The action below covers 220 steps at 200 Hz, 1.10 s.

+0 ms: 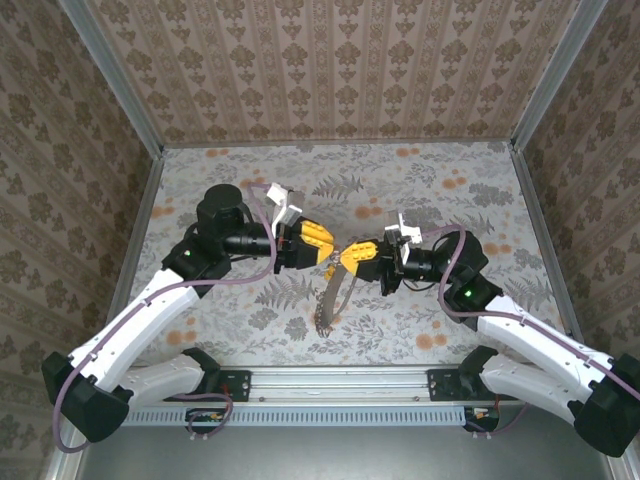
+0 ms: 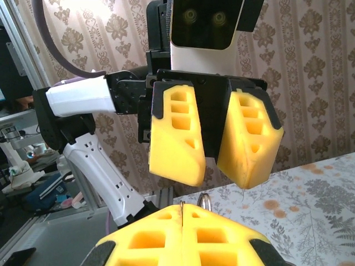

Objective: Put the keys on the keyring

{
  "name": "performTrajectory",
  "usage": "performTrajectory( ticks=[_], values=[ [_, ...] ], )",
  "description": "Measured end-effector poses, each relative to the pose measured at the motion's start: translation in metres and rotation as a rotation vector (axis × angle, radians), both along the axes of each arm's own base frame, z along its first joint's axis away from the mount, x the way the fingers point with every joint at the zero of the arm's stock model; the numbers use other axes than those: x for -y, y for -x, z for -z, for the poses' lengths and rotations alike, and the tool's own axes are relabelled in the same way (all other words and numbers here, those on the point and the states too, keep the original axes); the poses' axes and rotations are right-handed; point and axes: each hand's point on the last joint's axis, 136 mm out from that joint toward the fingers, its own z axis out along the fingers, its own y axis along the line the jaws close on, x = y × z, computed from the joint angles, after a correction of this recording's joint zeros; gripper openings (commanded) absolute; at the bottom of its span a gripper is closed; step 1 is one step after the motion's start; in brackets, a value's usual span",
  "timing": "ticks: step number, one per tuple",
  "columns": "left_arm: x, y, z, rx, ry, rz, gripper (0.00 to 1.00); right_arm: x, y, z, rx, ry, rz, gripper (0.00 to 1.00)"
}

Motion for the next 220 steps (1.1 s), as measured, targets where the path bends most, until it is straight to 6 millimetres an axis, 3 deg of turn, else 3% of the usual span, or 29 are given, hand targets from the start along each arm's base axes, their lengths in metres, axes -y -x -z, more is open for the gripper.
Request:
performTrajectory(
  ticks=[63, 139, 220],
  values=[
    [0.001, 0.007, 0.001, -0.004, -0.020, 0.006, 0.29, 0.000, 0.000, 0.001, -0.002, 0.002, 0.001, 0.00],
    [-0.009, 0.038, -0.011, 0.028, -0.034, 0.022, 0.29, -0.002, -0.007, 0.003, -0.021, 0.009, 0.025, 0.00],
    [-0.003, 0.030, 0.014, -0.026, -0.081, 0.014, 0.27, -0.005, -0.008, 0.004, -0.029, 0.015, 0.018, 0.00]
  ],
)
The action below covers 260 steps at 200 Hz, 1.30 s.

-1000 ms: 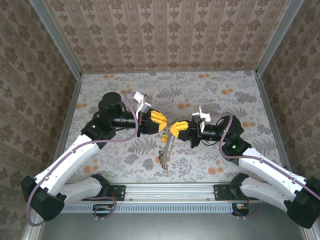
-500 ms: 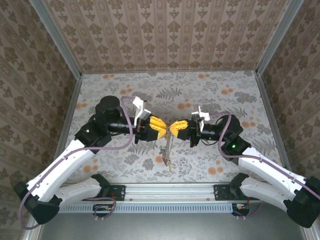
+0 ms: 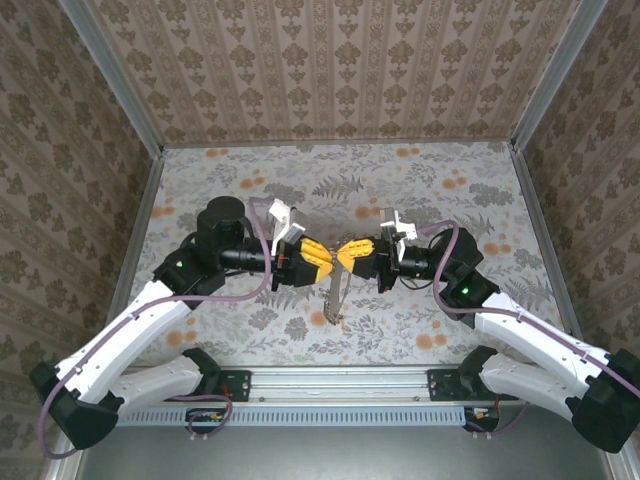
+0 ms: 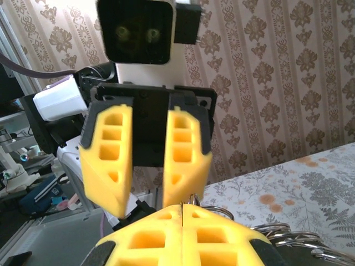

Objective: Put the keys on the keyring

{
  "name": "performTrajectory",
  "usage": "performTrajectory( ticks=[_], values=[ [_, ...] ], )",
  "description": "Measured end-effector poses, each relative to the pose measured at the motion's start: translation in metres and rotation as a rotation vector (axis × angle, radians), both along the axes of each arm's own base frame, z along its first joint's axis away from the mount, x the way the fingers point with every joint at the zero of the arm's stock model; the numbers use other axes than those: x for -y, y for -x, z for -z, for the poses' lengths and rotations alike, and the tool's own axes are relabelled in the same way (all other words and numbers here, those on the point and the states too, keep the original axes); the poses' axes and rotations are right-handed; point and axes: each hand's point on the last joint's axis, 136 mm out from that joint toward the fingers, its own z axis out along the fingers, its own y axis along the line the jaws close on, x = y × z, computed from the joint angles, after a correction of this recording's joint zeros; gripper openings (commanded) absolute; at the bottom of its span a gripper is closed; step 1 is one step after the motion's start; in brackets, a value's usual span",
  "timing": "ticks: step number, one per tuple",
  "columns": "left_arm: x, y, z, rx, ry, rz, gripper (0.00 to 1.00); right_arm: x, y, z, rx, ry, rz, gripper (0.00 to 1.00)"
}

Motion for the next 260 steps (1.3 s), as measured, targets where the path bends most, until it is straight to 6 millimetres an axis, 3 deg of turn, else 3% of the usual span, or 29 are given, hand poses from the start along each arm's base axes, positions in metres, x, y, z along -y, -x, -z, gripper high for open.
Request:
performTrajectory(
  ticks=[260],
  values=[
    [-0.0010, -0.0084, 0.0065, -0.020, 0.013, -0.021, 0.26, 0.0010, 0.0000, 0.0046, 0.002, 0.026, 0.011, 0.00]
  ],
)
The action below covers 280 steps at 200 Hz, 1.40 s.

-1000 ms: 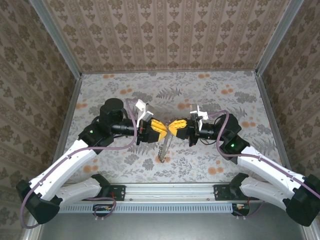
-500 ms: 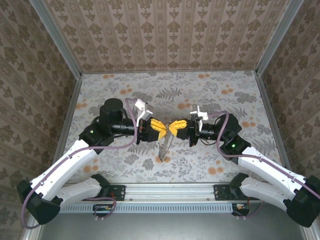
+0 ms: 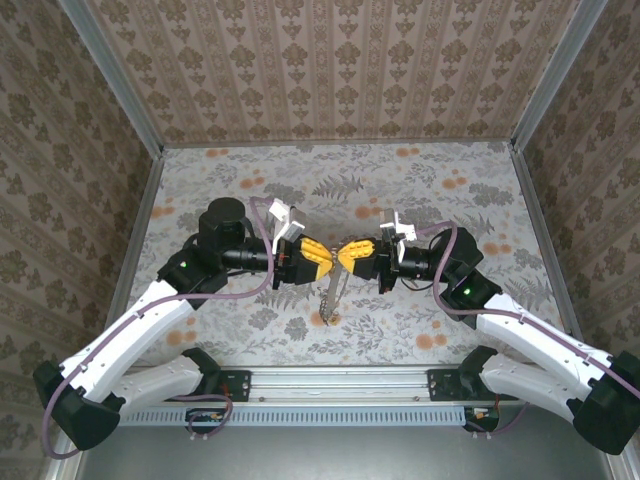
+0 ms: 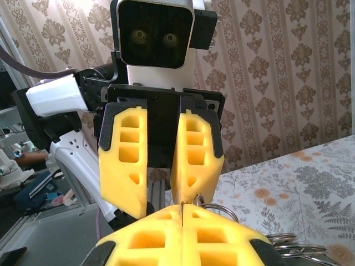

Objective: Put the keys on the keyring

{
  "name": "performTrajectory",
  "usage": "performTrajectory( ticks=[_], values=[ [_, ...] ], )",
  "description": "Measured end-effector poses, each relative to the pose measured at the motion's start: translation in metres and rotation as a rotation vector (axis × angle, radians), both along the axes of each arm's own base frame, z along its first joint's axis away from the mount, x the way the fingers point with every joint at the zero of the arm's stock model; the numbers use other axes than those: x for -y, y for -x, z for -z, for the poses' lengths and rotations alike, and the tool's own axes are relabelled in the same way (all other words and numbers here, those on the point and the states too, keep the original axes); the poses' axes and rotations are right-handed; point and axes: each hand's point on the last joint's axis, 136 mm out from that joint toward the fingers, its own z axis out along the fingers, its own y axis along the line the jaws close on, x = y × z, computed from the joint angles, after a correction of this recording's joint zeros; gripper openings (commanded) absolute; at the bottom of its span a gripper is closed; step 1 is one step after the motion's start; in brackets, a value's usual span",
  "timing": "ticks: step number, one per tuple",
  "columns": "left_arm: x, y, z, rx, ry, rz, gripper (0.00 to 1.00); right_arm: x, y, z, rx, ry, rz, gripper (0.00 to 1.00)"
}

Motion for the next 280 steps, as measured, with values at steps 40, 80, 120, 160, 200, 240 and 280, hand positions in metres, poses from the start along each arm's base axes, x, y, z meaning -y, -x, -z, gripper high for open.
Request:
performTrajectory(
  ticks=[40, 80, 120, 160, 200, 240, 280],
  values=[
    [-0.0003, -0.0002, 0.0011, 0.001, 0.001, -0.001, 0.26, 0.0000, 0.0000, 0.0002, 0.004, 0.001, 0.001, 0.00],
    [-0.0007, 0.0001, 0.0005, 0.002, 0.002, -0.002, 0.26, 0.0010, 0.0013, -0.0019, 0.015, -0.002, 0.001, 0.00],
    [-0.0013, -0.0021, 0.0007, 0.003, 0.001, -0.010, 0.26, 0.0013, 0.0019, -0.0027, 0.018, -0.004, 0.001, 0.00],
    [-0.0010, -0.0022, 0.0012, 0.002, 0.000, -0.010, 0.26, 0.0011, 0.0028, -0.0031, 0.019, -0.005, -0.002, 0.00],
    [0.0009, -0.0043, 0.0044, -0.007, -0.008, -0.009, 0.26, 0.0010, 0.0026, -0.0031, 0.019, -0.005, -0.002, 0.00],
    [0.0026, -0.0060, 0.0075, -0.016, -0.015, -0.008, 0.26, -0.0004, 0.0006, -0.0016, 0.017, -0.004, -0.001, 0.00],
    [0.0027, -0.0062, 0.0073, -0.016, -0.015, -0.009, 0.21, -0.0022, -0.0017, -0.0004, 0.017, -0.004, -0.001, 0.00]
  ],
)
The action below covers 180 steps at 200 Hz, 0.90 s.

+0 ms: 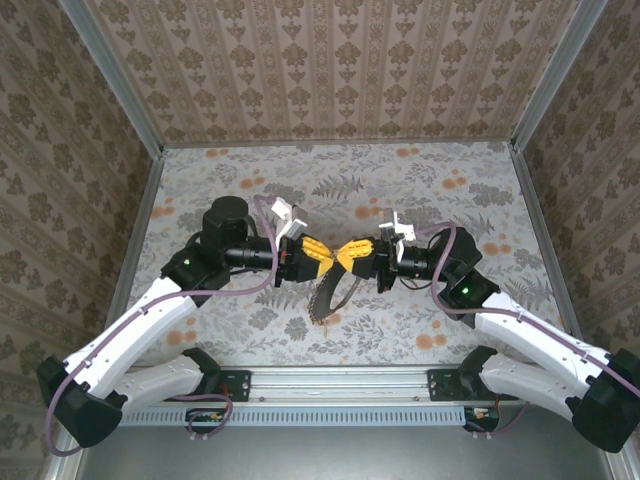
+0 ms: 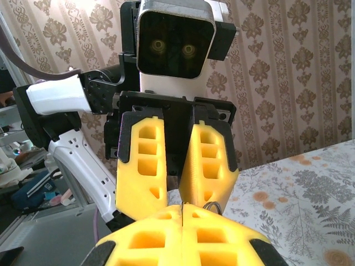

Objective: Put the keys on the keyring

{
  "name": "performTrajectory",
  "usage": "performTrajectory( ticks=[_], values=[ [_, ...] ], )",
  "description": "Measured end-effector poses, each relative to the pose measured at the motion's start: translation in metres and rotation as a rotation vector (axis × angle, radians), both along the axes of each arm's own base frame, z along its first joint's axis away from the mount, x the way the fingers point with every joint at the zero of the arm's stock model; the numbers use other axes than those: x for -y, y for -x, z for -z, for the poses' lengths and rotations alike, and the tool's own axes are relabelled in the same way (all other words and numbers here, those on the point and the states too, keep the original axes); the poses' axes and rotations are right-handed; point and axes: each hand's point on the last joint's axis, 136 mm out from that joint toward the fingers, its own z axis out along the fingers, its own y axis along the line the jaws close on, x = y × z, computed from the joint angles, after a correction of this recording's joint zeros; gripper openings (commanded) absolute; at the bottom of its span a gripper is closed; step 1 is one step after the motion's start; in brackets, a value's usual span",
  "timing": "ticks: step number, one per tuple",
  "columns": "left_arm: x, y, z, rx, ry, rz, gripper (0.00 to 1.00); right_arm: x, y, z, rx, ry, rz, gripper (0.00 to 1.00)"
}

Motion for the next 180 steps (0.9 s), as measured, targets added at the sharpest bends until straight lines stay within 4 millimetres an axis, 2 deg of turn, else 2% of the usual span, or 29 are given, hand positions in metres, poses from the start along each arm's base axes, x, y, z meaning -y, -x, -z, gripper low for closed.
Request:
performTrajectory(
  ticks=[47, 72, 125, 148, 167, 180],
  values=[
    [0.000, -0.001, -0.001, 0.007, 0.004, -0.005, 0.11, -0.002, -0.001, -0.003, 0.001, -0.013, -0.009, 0.00],
    [-0.001, -0.002, -0.003, 0.019, 0.008, -0.016, 0.00, -0.004, -0.003, -0.006, 0.009, -0.027, -0.011, 0.00],
    [-0.004, 0.000, -0.009, 0.046, 0.021, -0.028, 0.00, -0.005, -0.001, -0.010, 0.024, -0.041, -0.018, 0.00],
    [-0.005, 0.000, -0.004, 0.064, 0.003, -0.029, 0.00, -0.004, 0.001, -0.005, 0.005, -0.019, -0.008, 0.25],
    [-0.006, -0.001, 0.004, 0.076, -0.053, -0.029, 0.00, 0.000, 0.002, 0.002, -0.008, 0.026, 0.016, 0.39],
    [-0.006, -0.005, 0.007, 0.092, -0.097, -0.033, 0.00, 0.005, 0.002, 0.006, -0.015, 0.064, 0.052, 0.56]
  ],
)
